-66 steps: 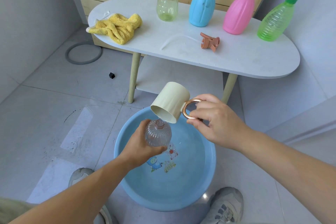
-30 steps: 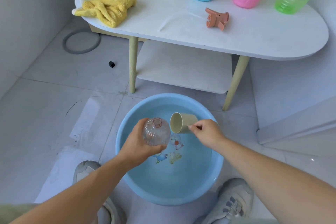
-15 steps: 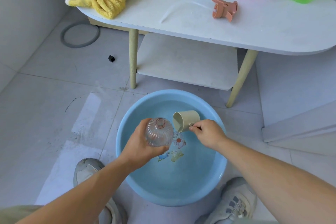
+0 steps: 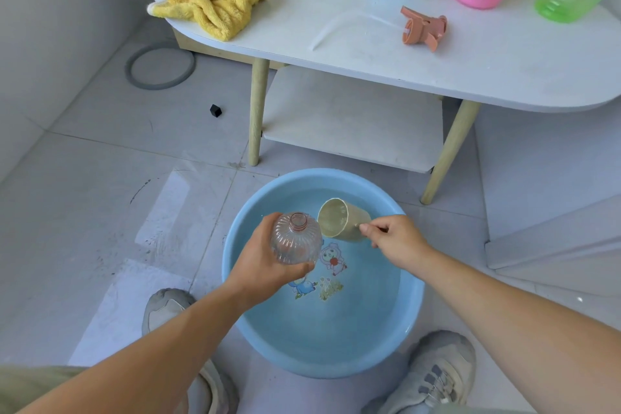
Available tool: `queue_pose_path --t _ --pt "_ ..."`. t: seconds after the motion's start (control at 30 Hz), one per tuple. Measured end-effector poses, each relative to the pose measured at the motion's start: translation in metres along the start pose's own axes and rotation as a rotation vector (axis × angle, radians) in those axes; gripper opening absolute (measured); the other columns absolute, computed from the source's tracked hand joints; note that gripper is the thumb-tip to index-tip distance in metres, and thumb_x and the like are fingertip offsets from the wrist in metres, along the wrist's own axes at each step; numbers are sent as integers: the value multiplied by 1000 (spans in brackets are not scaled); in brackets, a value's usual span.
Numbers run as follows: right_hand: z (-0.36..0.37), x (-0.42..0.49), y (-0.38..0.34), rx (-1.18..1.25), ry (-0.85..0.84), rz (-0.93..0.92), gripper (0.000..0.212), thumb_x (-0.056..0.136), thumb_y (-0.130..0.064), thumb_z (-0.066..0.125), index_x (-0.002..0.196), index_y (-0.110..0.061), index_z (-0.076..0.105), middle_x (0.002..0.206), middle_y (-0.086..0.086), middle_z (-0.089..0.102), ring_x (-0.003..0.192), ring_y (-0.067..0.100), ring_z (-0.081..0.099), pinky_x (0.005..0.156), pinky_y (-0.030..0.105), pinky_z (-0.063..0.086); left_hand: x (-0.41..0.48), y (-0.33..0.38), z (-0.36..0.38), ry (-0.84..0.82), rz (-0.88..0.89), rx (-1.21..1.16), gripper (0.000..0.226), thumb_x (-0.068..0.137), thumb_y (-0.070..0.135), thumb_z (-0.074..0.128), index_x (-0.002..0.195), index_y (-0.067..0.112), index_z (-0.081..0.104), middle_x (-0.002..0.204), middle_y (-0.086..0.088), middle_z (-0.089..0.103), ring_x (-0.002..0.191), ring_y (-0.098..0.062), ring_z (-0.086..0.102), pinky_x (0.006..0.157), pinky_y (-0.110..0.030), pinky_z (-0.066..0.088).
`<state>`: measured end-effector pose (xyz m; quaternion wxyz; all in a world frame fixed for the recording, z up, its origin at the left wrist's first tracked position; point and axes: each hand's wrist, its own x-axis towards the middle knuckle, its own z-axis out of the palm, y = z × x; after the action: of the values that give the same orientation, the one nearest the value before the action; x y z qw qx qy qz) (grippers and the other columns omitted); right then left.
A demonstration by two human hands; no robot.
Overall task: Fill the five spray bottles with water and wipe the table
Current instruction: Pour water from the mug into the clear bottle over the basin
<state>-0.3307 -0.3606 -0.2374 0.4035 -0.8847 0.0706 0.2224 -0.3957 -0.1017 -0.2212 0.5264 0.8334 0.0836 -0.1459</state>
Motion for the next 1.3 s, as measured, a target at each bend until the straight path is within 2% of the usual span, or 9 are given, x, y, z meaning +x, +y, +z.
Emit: queue_pose_path --t 0.17,0.33,0.43,0.53,0.7,0.83,0.93,1.03,1.3 --pt "-26 -17 -28 92 14 -26 23 95 -32 63 82 -19 76 72 4 65 72 16 58 60 23 40 -1 2 -2 6 0 -10 92 67 29 93 142 31 40 129 16 57 115 -6 59 75 -3 44" --pt "-52 -37 -58 83 55 -115 40 94 -33 64 54 -34 69 90 16 73 97 42 64 73 33 41 -3 7 -2 13 17 -39 96 68 28 93 145 31 37 130 16 55 117 -7 57 77 -4 43" --pt "-72 -53 -76 51 73 -178 30 93 -34 64 65 -30 73 83 12 73 88 40 64 74 35 43 -3 9 -2 8 28 -54 96 65 33 93 143 35 38 130 16 57 118 -8 59 86 -15 48" --pt "-86 -67 -87 19 76 -229 21 92 -38 64 78 -29 77 76 8 71 90 34 64 83 42 50 -2 12 0 -1 40 -65 97 61 37 92 142 36 39 130 16 58 117 -8 60 92 -25 53" --pt "-95 -86 -98 24 90 -296 19 90 -40 65 81 -30 78 73 7 70 90 34 64 83 47 51 -6 23 0 -3 72 -75 85 67 26 93 130 43 39 123 23 56 111 3 58 74 -6 48" --pt "-95 -93 -103 52 90 -330 18 90 -35 66 81 -26 78 70 7 68 75 33 58 70 34 44 -5 26 1 -2 83 -75 87 64 31 93 133 42 40 124 22 56 114 -2 59 88 -20 52" --pt "-93 -97 -107 52 78 -339 16 90 -32 66 81 -24 77 66 2 67 63 9 55 62 22 40 -4 25 2 2 87 -72 89 63 34 93 135 40 41 125 20 57 114 -5 60 91 -26 54" --pt "-90 -100 -110 37 79 -363 14 91 -23 67 81 -21 77 58 -10 64 57 -3 54 56 10 39 -3 25 3 4 84 -67 97 59 40 92 141 39 38 129 18 57 116 -7 60 93 -31 56" --pt "-85 -102 -111 0 71 -437 16 91 -14 67 80 -24 73 64 -32 64 68 -13 59 66 3 39 -3 24 1 5 88 -60 92 62 34 93 137 39 40 127 19 57 115 -5 59 90 -25 55"
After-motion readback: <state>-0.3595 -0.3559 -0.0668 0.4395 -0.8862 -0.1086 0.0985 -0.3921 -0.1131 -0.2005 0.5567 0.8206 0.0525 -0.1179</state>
